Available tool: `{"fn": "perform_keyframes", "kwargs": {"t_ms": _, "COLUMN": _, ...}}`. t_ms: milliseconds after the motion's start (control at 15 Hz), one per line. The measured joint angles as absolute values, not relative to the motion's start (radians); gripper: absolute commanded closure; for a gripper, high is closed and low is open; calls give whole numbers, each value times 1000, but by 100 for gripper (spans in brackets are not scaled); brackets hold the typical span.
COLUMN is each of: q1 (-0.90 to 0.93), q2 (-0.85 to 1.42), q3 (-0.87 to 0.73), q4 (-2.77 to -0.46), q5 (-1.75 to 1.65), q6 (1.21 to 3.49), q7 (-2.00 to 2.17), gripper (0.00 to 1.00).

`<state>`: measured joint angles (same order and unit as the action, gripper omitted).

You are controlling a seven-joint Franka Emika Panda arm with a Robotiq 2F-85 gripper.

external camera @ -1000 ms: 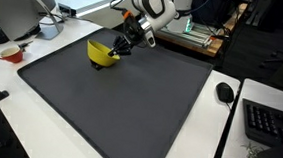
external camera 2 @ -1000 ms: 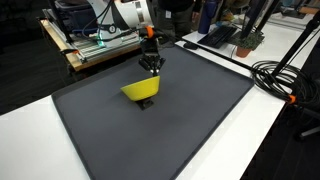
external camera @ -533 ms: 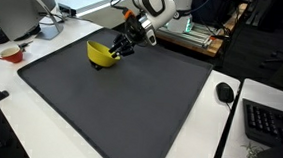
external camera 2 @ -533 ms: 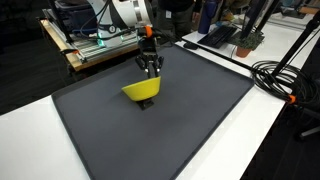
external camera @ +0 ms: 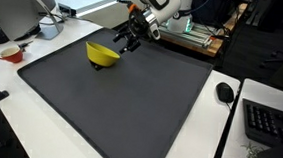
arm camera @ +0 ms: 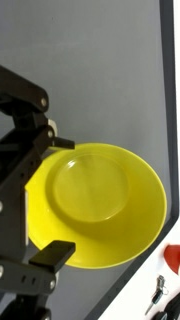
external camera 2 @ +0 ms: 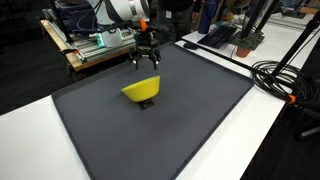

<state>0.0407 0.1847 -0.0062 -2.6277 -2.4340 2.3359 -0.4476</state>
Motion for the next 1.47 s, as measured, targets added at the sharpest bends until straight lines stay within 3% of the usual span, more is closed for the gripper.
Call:
{"fn": "perform_keyframes", "kwargs": {"t_ms": 667, "q1": 37, "q2": 248, "q3": 0, "q4": -2534, "q5": -2435, "q6": 2338, "q7": -499, "gripper": 0}}
{"fn": "perform_keyframes", "kwargs": {"t_ms": 800, "q1": 37, "q2": 287, "q3": 1, "q4": -2494, "q5": -2435, "q6": 2348, "q7": -500, "gripper": 26}}
{"fn": "perform_keyframes", "kwargs": {"t_ms": 1467, "q1": 37, "q2": 421, "q3": 0, "q4": -2383, "q5": -2389, "q6": 2394, "q7": -500, "gripper": 97}}
